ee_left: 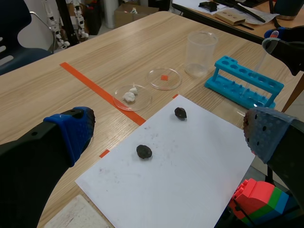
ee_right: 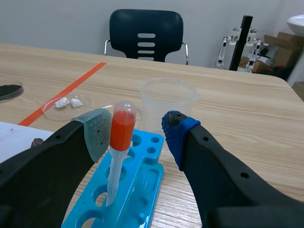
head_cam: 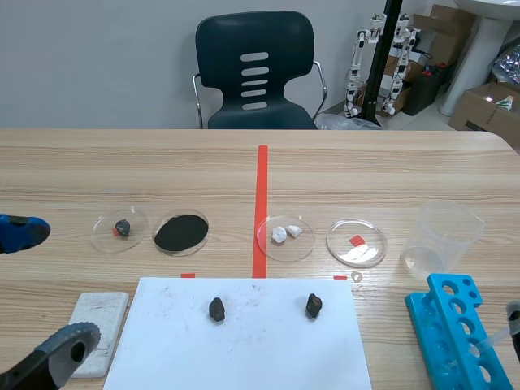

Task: Pick up the dropper by the top with the right hand

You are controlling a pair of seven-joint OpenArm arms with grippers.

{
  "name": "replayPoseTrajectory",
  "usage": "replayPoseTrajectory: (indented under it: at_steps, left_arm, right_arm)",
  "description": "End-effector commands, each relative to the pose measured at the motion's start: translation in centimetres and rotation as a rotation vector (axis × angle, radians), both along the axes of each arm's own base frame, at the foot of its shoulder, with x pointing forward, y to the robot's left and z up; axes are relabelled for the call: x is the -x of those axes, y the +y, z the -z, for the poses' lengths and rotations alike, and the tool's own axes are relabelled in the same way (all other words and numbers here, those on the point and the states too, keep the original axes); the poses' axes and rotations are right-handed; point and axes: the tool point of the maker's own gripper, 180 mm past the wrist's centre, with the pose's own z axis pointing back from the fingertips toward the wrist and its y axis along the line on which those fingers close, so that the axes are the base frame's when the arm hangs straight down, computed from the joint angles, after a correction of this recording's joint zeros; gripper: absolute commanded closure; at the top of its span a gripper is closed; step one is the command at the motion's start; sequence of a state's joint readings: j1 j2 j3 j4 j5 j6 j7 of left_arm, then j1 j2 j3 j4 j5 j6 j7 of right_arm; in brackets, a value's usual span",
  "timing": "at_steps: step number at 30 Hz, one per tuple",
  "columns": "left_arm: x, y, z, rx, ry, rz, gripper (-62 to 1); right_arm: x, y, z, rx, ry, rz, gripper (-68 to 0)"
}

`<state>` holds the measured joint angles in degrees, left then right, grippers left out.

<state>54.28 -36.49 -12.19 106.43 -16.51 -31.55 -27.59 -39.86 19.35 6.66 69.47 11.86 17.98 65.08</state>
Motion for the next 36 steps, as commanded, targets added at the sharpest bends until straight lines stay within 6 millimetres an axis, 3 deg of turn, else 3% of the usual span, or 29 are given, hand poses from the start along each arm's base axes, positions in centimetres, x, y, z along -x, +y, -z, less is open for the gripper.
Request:
replayPoseTrajectory:
  at_steps: [1,18,25,36]
  left_arm:
    - [-0.13,-0.05,-0.56,0.02,-0.015,-0.005,-62.3]
    - [-0.13,-0.05,-0.56,0.02,-0.015,-0.005,-62.3]
    - [-0.13,-0.05,-0.56,0.02,-0.015,-0.005,-62.3]
    - [-0.13,-0.05,-0.56,0.02,-0.015,-0.005,-62.3]
  right_arm:
    - [-0.38,-0.06,-0.66,-0.005,-0.032,0.0,-25.6]
    - [-0.43,-0.06,-0.77,-0.006,-0.037,0.0,-4.9]
    - [-0.6,-0.05,-0.79,-0.005,-0.039,0.0,-1.1]
    - [-0.61,-0.04,-0.81,-0.005,-0.04,-0.001,-1.1]
